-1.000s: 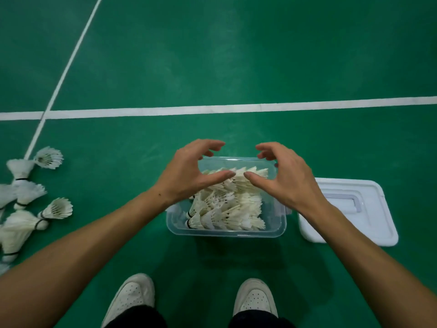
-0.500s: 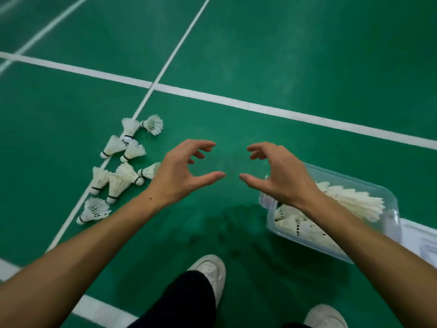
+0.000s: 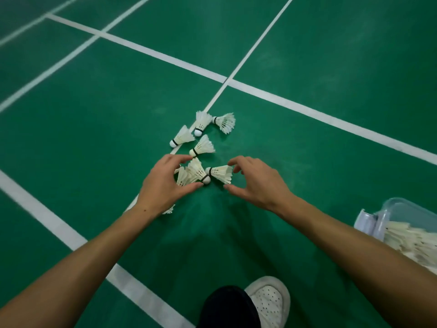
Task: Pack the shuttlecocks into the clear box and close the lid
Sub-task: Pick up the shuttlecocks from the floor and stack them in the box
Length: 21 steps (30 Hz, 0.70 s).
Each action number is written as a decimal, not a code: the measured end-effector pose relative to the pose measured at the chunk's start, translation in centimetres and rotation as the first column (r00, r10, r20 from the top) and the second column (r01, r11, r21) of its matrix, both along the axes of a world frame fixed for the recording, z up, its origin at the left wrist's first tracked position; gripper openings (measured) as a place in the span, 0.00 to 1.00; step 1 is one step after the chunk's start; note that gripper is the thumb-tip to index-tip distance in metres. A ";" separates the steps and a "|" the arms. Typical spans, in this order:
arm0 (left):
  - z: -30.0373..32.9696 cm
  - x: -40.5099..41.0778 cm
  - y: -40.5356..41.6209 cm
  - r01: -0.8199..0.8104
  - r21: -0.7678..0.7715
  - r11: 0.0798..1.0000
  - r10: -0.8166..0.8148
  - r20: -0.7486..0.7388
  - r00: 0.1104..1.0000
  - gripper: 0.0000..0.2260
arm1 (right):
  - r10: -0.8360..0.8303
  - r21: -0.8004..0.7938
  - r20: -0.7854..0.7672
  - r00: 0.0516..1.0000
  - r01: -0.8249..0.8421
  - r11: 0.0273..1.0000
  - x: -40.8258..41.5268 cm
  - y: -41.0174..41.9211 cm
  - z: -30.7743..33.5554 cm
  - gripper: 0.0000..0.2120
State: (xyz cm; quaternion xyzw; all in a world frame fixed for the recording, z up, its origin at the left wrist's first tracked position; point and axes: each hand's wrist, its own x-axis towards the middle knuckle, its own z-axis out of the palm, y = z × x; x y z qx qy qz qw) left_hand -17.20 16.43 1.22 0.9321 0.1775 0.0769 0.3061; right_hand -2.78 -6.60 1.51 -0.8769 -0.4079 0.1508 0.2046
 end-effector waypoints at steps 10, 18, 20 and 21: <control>-4.2 3.7 1.2 -0.001 0.141 0.990 0.035 -0.236 0.971 0.39 | -0.074 -0.113 0.005 0.997 0.074 0.991 -0.2 5.0 -5.1 0.28; -5.2 4.8 2.0 -0.035 0.156 0.987 0.080 -0.294 0.953 0.28 | -0.175 0.073 -0.057 0.983 0.179 0.981 0.0 4.2 -5.5 0.24; -4.4 4.7 1.3 -0.034 0.158 0.987 0.076 -0.266 0.961 0.27 | -0.182 0.105 -0.061 0.981 0.188 0.977 0.3 2.8 -4.8 0.24; -3.9 4.7 0.8 -0.037 0.148 0.988 0.073 -0.247 0.966 0.27 | -0.192 0.122 -0.068 0.979 0.199 0.972 0.4 1.8 -4.3 0.25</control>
